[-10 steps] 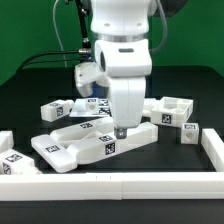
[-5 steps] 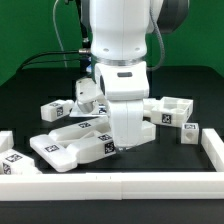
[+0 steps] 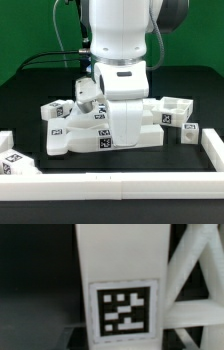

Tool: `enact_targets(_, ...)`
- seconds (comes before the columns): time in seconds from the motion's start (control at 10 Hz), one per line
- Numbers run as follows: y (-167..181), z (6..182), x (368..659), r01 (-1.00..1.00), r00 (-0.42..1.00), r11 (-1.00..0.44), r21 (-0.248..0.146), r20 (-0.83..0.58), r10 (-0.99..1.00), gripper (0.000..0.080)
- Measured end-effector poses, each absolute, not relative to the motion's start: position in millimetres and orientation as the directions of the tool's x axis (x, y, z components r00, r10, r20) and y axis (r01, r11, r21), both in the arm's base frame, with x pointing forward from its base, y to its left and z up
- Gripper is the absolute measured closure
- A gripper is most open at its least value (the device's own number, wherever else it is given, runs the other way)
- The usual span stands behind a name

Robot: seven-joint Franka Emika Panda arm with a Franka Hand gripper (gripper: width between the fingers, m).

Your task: Assemble chair

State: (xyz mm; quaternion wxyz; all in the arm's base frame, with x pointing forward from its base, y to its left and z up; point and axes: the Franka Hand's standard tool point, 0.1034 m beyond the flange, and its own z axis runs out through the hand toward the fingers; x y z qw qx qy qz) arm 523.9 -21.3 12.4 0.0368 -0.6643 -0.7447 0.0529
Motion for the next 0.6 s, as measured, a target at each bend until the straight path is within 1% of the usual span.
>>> enact_targets(0.1,-22,13.3,524,0.985,-0.112,0.108,-0.131,-0.016,0.994,0.0514)
enact_targets(0.2,-25,18.5,526,0.985,-0.104,0.101,-0.138,-0.021,0.994,0.0514)
enact_targets(0.4,-45,29.1,526,0.987,-0.071,0.066,-0.144,-0.030,0.997,0.0514)
enact_targets(0.6,-61,27.3,521,0.988,-0.042,0.037,-0.151,-0.032,0.999,0.0514)
